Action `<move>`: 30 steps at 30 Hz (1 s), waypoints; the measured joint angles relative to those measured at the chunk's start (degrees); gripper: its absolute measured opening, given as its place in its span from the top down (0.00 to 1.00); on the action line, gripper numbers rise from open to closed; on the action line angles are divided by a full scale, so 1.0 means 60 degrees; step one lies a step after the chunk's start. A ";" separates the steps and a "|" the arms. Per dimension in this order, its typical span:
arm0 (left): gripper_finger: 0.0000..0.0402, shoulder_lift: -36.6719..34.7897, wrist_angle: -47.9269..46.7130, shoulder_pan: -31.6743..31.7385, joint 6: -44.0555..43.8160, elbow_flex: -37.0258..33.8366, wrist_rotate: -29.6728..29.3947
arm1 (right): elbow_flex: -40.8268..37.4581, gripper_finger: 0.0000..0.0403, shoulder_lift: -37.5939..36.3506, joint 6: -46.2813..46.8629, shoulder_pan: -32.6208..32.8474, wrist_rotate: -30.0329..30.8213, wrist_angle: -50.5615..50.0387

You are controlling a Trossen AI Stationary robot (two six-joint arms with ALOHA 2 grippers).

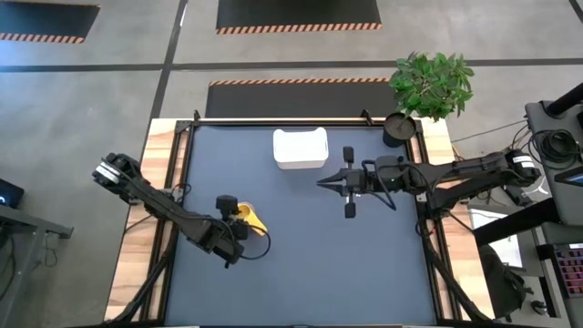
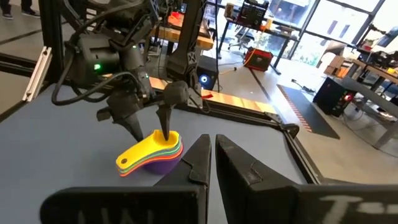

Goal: Nest measuring cups in basket
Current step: Put the stacked colored measuring cups into the white bin

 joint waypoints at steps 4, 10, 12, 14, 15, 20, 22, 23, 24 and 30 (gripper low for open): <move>0.42 0.0000 0.0772 -0.0003 0.0021 -0.0515 -0.0097 | -0.0007 0.97 0.0000 0.0042 0.0000 0.0010 -0.0011; 0.50 -0.0004 0.0869 -0.0010 -0.0002 -0.0547 -0.0249 | -0.0007 0.97 0.0025 0.0057 0.0000 0.0021 -0.0025; 0.54 -0.0004 0.0867 0.0000 0.0002 -0.0530 -0.0247 | -0.0007 0.97 0.0025 0.0059 0.0000 0.0021 -0.0022; 0.58 -0.0004 0.0837 0.0000 -0.0016 -0.0530 -0.0250 | -0.0007 0.97 0.0025 0.0059 0.0000 0.0021 -0.0025; 0.60 -0.0004 0.0829 0.0000 -0.0049 -0.0530 -0.0250 | -0.0007 0.97 0.0025 0.0059 0.0000 0.0021 -0.0025; 0.71 -0.0004 0.0811 0.0000 -0.0453 -0.0525 -0.0308 | -0.0007 0.97 0.0025 0.0087 0.0000 0.0018 -0.0028; 0.75 -0.0012 0.0809 -0.0001 -0.0586 -0.0522 -0.0304 | -0.0007 0.97 0.0025 0.0138 0.0000 0.0018 -0.0025; 0.76 -0.0015 0.0813 -0.0004 -0.0624 -0.0519 -0.0297 | -0.0007 0.97 0.0025 0.0135 0.0000 0.0018 -0.0025; 0.77 -0.0015 0.0813 -0.0008 -0.0670 -0.0518 -0.0293 | -0.0007 0.97 0.0025 0.0131 0.0000 0.0018 -0.0028; 0.79 0.0007 0.0612 -0.0003 -0.0850 -0.0322 -0.0225 | -0.0007 0.97 0.0025 0.0128 0.0000 0.0018 -0.0029</move>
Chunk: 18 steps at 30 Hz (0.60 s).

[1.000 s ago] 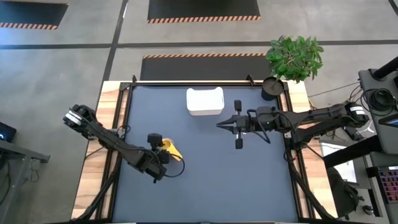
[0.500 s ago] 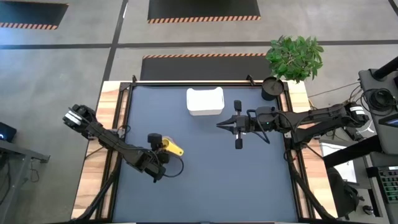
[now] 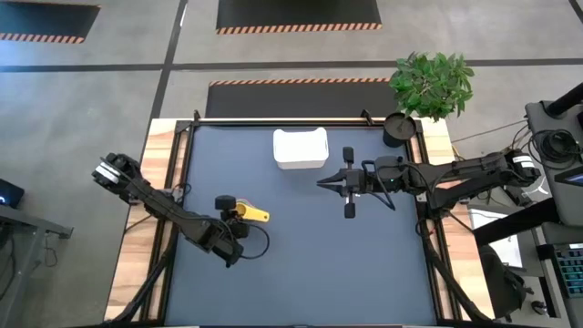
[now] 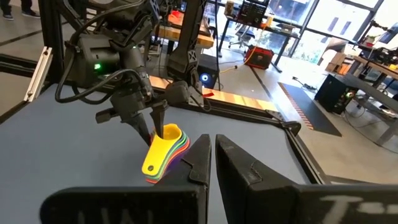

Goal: Nest measuring cups in basket
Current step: Put the stacked colored measuring cups into the white bin

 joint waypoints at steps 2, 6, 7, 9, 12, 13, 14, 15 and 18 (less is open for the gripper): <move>0.79 0.0022 -0.0278 0.0006 0.0062 0.0228 0.0059 | 0.0000 0.97 0.0000 0.0000 0.0000 0.0000 0.0001; 0.80 0.0027 -0.0979 0.0003 0.0075 0.0798 -0.0059 | 0.0000 0.97 0.0000 -0.0001 0.0000 -0.0004 -0.0004; 0.80 0.0026 -0.1169 0.0003 0.0078 0.0907 -0.0092 | 0.0000 0.97 0.0000 -0.0006 0.0000 -0.0004 -0.0004; 0.80 0.0021 -0.1407 0.0003 0.0089 0.1076 -0.0145 | 0.0000 0.97 0.0000 -0.0007 0.0000 -0.0004 -0.0004; 0.80 -0.0003 -0.1454 0.0003 0.0092 0.1173 -0.0224 | 0.0000 0.97 0.0000 -0.0007 0.0000 -0.0007 -0.0004; 0.80 -0.0003 -0.1490 0.0003 0.0091 0.1170 -0.0217 | 0.0000 0.97 0.0000 -0.0007 0.0000 -0.0006 -0.0006; 0.80 -0.0003 -0.1488 0.0003 0.0092 0.1169 -0.0218 | 0.0000 0.97 0.0000 -0.0009 0.0000 -0.0007 -0.0007; 0.80 -0.0003 -0.1461 0.0003 0.0094 0.1169 -0.0233 | 0.0000 0.97 0.0000 -0.0012 0.0000 -0.0007 -0.0007; 0.80 -0.0011 -0.1482 0.0003 0.0095 0.1169 -0.0321 | 0.0000 0.97 0.0000 -0.0007 0.0000 -0.0007 -0.0007</move>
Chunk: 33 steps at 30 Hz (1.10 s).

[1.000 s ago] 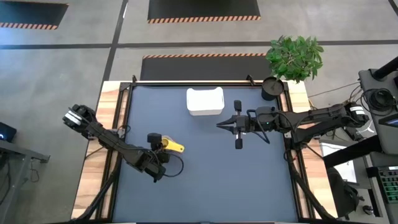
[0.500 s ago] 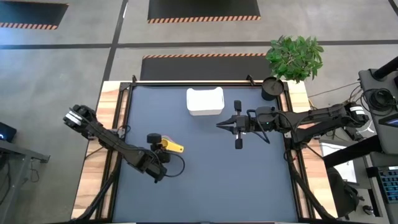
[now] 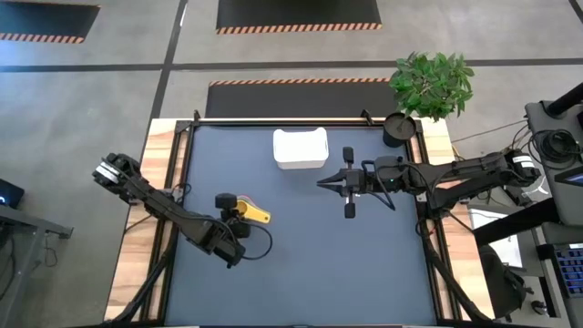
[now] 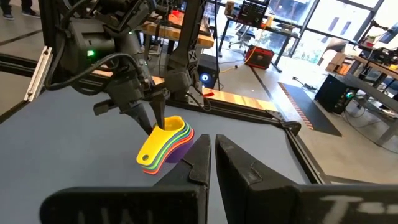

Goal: Nest measuring cups in basket
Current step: Put the stacked colored measuring cups into the white bin

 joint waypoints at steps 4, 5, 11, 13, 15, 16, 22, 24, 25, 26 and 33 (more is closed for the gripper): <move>0.80 -0.0036 0.0002 0.0003 0.0000 0.0029 -0.0144 | 0.0000 0.97 0.0000 -0.0002 0.0000 0.0000 0.0000; 0.80 -0.0036 -0.0054 0.0027 0.0014 0.0136 -0.0159 | 0.0000 0.97 0.0000 -0.0001 0.0000 0.0000 0.0000; 0.80 -0.0051 -0.0052 0.0695 0.1370 0.1570 -0.0239 | 0.0000 0.97 -0.0027 -0.0106 0.0000 -0.0004 -0.0027; 0.80 -0.0055 -0.0049 0.1163 0.2069 0.2042 -0.0240 | 0.0007 0.97 -0.0081 -0.0146 0.0000 -0.0004 -0.0039; 0.80 -0.0055 -0.0050 0.1704 0.2724 0.2436 -0.0233 | 0.0007 0.97 -0.0215 -0.0234 0.0004 -0.0004 -0.0114; 0.80 -0.0055 -0.0044 0.2026 0.3028 0.2603 -0.0216 | 0.0007 0.97 -0.0308 -0.0248 0.0004 -0.0007 -0.0173; 0.80 -0.0055 0.0053 0.4058 0.4152 0.3420 0.0767 | 0.0022 0.97 -0.0834 -0.0242 0.0004 -0.0007 -0.0849; 0.80 -0.0033 0.0162 0.4658 0.4403 0.3717 0.1019 | 0.0019 0.97 -0.0901 -0.0244 0.0004 -0.0015 -0.0892; 0.80 -0.0020 0.0271 0.4937 0.4562 0.3848 0.1121 | 0.0017 0.97 -0.0917 -0.0253 0.0004 -0.0014 -0.0934; 0.80 0.0017 0.0504 0.5185 0.4725 0.3964 0.1194 | 0.0014 0.97 -0.0922 -0.0277 0.0004 -0.0011 -0.1003; 0.80 0.0883 0.2425 0.6777 0.5260 0.4877 0.3721 | 0.0004 0.97 -0.0929 -0.0502 0.0004 -0.0015 -0.1104</move>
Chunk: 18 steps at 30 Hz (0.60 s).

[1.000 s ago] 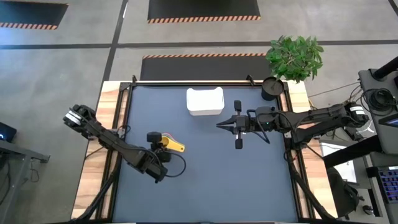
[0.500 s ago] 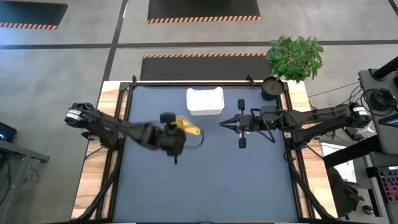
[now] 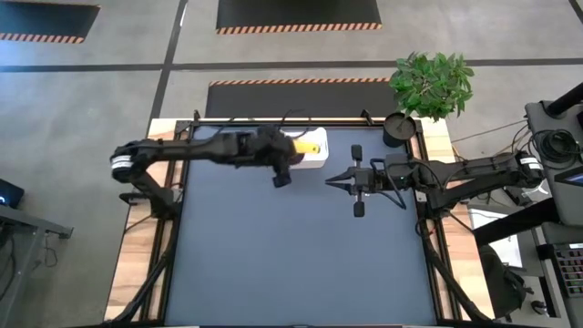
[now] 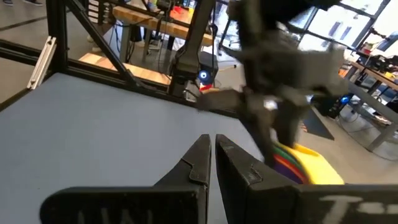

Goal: Nest measuring cups in basket
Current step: Put the stacked colored measuring cups into the white bin

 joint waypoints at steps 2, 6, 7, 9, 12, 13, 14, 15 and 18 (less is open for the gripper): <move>0.80 0.0429 0.0167 0.0310 0.0000 0.0328 0.0117 | 0.0000 0.97 0.0000 0.0002 0.0000 0.0000 -0.0018; 0.80 0.1403 0.0281 0.0731 0.0025 0.1098 0.0124 | 0.0000 0.97 0.0000 0.0005 0.0000 0.0000 -0.0020; 0.80 0.1639 0.0270 0.0803 0.0034 0.1267 0.0129 | 0.0000 0.97 0.0004 0.0017 0.0000 0.0000 -0.0056; 0.80 0.2034 0.0225 0.0935 0.0037 0.1510 0.0135 | 0.0000 0.97 0.0004 0.0084 0.0000 0.0000 -0.0181; 0.80 0.2386 0.0208 0.1117 -0.0101 0.1603 0.0129 | -0.0004 0.97 0.0004 0.0156 0.0000 0.0000 -0.0372; 0.80 0.2457 0.0201 0.1172 -0.0222 0.1587 0.0090 | 0.0000 0.97 0.0004 0.0166 0.0000 0.0000 -0.0442; 0.80 0.2531 0.0200 0.1209 -0.0298 0.1554 -0.0031 | -0.0004 0.97 0.0004 0.0230 0.0000 -0.0003 -0.0500; 0.80 0.2602 0.0177 0.1242 -0.0352 0.1534 -0.0224 | -0.0004 0.97 0.0004 0.0304 0.0000 0.0000 -0.0526; 0.80 0.2777 0.0183 0.1265 -0.0390 0.1527 -0.0917 | -0.0004 0.97 0.0004 0.0429 0.0000 -0.0002 -0.0648</move>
